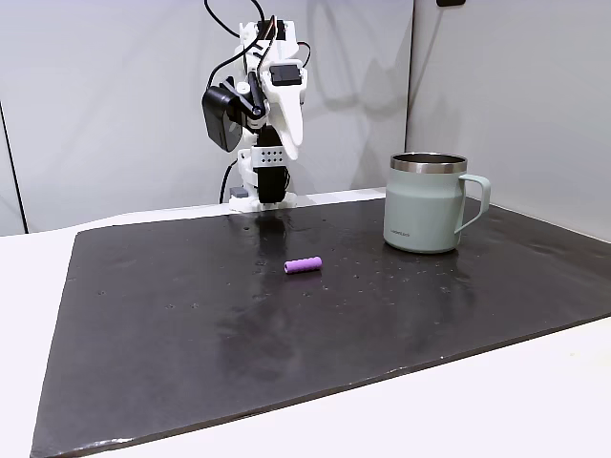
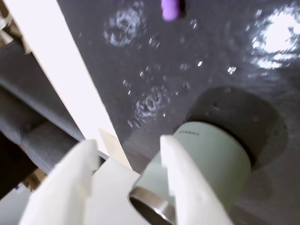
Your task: Grasp a pengrip and put it in the cup.
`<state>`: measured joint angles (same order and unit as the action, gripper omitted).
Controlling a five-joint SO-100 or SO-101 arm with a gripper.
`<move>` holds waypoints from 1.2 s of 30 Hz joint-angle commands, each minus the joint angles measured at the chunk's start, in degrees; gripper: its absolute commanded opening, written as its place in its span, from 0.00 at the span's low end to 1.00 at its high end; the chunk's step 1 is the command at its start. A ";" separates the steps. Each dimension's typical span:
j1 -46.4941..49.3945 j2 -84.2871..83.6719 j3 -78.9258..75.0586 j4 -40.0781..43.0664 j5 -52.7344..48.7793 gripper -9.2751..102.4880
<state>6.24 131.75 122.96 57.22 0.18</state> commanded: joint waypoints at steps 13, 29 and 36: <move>2.29 -36.74 -31.03 7.56 -1.14 0.30; 2.46 -70.05 -56.87 11.51 -2.55 0.30; 2.64 -77.26 -61.52 11.25 -2.81 0.25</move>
<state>8.17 54.84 65.21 68.12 -2.20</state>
